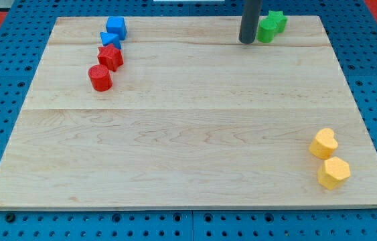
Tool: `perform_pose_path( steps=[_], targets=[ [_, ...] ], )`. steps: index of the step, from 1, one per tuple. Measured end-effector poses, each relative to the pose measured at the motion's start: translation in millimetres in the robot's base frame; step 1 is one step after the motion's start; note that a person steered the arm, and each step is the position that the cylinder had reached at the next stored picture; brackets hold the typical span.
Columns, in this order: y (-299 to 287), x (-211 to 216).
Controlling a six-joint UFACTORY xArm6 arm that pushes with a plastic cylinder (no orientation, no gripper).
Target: Nudge the red star
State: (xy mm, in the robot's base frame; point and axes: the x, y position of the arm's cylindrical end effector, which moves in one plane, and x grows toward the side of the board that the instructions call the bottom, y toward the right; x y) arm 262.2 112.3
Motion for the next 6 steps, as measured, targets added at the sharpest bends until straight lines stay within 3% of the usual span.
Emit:
perform_pose_path(
  steps=[2,4,6],
  targets=[
    [-41.8,1.7],
    [-85.6,33.0],
    [-185.3,51.2]
  ],
)
